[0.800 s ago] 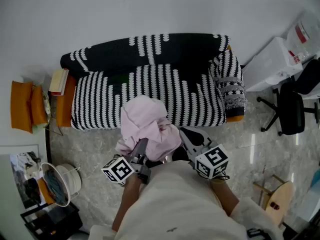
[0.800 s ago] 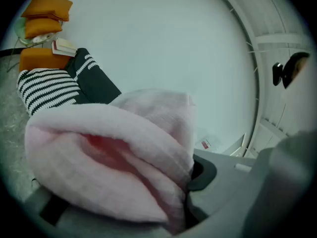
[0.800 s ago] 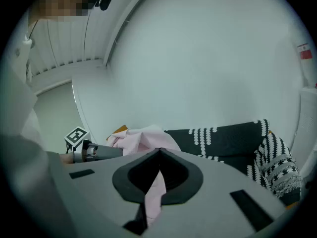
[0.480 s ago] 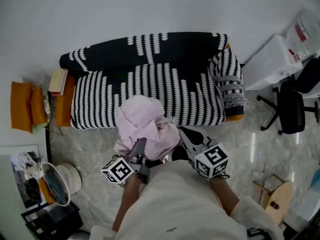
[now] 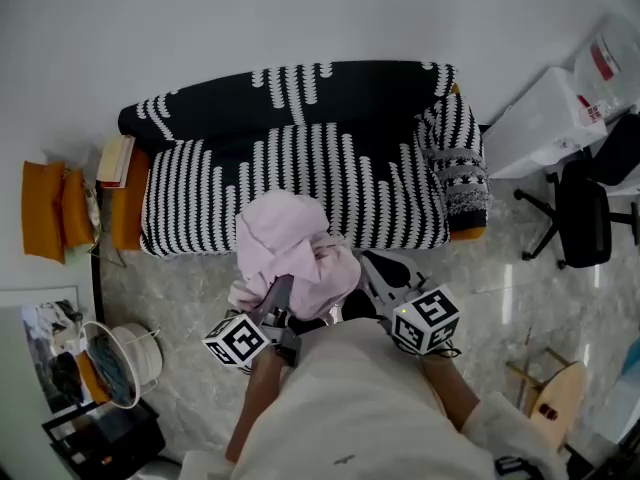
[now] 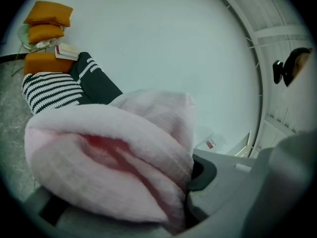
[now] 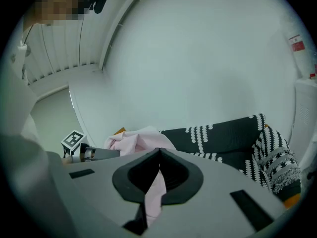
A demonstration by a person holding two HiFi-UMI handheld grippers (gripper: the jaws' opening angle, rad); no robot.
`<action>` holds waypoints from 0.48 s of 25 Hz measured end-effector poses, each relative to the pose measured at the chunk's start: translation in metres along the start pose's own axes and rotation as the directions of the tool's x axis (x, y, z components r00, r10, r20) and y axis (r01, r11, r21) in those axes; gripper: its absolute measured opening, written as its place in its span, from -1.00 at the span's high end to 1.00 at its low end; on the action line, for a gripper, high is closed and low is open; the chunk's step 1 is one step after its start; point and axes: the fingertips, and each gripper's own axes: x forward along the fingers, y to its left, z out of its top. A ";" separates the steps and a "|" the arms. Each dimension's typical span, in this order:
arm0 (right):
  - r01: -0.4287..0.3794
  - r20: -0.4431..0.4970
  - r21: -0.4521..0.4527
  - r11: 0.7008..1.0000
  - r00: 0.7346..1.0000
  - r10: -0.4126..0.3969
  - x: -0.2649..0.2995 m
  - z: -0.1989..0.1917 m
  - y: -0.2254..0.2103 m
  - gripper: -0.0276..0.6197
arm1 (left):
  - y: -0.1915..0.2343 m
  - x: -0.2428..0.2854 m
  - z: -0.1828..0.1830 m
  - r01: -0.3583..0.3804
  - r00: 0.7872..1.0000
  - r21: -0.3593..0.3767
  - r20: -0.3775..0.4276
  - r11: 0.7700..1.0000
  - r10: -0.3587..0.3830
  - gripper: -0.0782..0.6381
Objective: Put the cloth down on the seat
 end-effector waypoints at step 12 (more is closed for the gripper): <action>0.029 -0.003 0.044 0.999 1.000 -0.028 -0.025 -0.002 -0.040 0.89 | -0.022 0.015 0.006 -0.023 0.997 0.009 0.071 1.000 0.022 0.28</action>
